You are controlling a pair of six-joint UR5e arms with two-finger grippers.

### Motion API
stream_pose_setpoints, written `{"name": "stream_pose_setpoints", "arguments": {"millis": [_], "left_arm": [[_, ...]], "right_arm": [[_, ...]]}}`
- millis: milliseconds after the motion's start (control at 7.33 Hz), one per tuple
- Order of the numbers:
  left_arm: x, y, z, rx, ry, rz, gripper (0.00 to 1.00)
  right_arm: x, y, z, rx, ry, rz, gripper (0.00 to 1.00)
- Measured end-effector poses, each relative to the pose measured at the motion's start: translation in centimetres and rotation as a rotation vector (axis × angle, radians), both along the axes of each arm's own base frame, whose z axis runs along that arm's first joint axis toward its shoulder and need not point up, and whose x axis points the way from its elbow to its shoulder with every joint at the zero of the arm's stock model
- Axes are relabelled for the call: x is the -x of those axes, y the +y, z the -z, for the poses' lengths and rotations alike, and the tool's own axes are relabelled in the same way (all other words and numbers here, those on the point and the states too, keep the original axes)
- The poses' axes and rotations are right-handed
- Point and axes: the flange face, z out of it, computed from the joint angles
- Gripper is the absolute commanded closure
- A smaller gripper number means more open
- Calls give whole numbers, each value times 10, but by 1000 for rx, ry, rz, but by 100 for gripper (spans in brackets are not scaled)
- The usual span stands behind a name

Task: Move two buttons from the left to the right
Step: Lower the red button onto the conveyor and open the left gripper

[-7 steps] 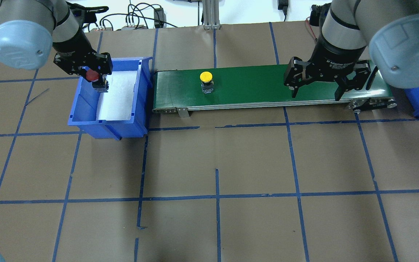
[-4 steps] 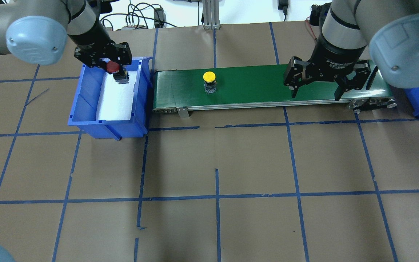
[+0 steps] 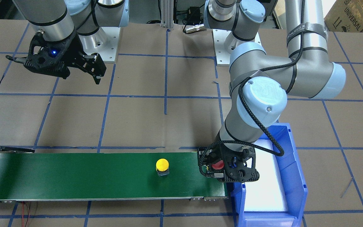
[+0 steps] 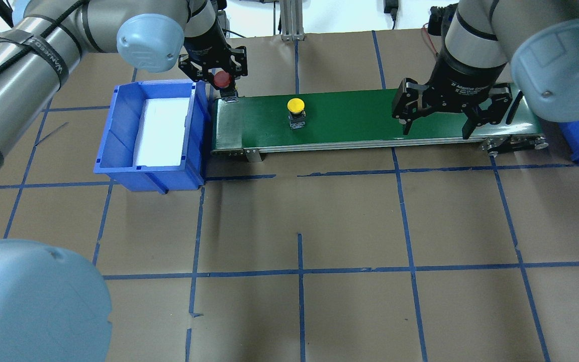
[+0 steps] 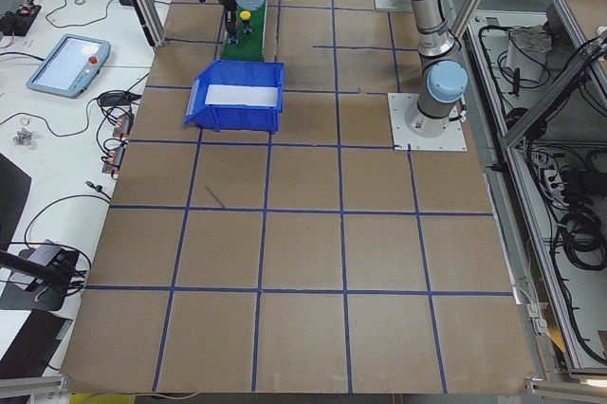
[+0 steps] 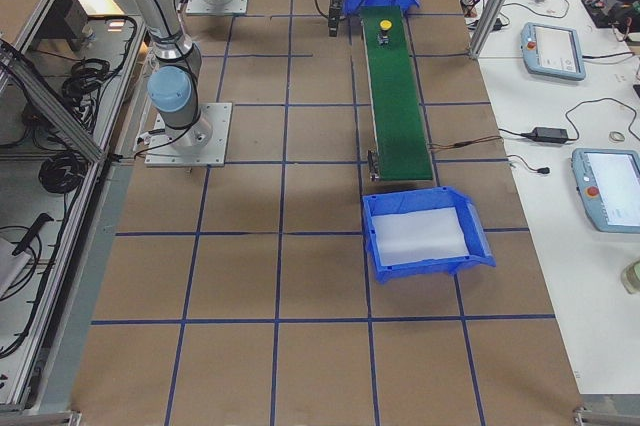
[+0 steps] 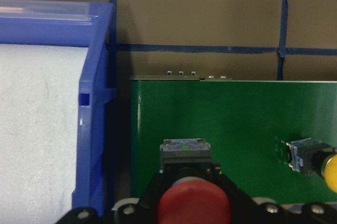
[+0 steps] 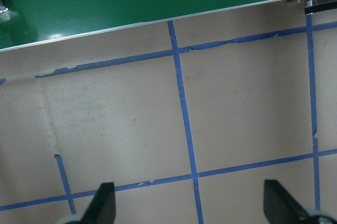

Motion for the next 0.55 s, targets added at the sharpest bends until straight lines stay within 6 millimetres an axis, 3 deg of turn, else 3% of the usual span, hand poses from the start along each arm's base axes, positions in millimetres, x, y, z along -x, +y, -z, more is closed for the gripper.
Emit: {"name": "stream_pose_setpoints", "arguments": {"millis": [545], "left_arm": [[-1, 24, 35, -43, -17, 57, 59]], "right_arm": [[0, 1, 5, -9, 4, 0, 0]]}}
